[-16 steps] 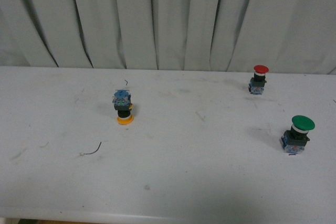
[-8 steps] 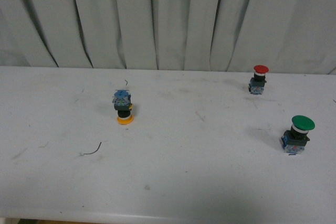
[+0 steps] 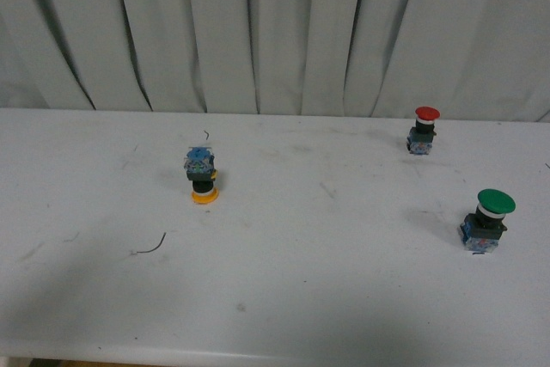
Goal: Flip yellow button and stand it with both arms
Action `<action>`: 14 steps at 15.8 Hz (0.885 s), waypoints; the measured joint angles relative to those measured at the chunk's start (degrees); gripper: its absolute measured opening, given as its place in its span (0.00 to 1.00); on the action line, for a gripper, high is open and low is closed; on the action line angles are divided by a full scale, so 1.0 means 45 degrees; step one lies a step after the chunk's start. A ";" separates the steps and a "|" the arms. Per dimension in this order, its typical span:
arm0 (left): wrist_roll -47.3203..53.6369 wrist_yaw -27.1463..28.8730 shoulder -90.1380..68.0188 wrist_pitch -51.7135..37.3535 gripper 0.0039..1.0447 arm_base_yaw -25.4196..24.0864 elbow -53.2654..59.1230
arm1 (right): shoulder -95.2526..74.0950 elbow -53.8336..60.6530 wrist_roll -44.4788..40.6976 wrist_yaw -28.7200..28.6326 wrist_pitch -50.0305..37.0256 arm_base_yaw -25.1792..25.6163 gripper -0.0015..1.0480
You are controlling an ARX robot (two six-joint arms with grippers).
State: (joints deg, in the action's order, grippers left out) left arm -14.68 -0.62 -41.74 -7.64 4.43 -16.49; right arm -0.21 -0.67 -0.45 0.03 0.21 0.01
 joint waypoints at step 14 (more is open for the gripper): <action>0.1141 0.1817 -1.7063 0.0554 0.94 0.2225 -1.3780 | -0.0005 0.0000 0.0000 -0.0005 0.0000 0.0000 0.94</action>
State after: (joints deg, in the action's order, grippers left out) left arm -9.54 7.55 -118.52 -5.15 14.44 -78.50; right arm -0.23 -0.67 -0.45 0.01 0.21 0.01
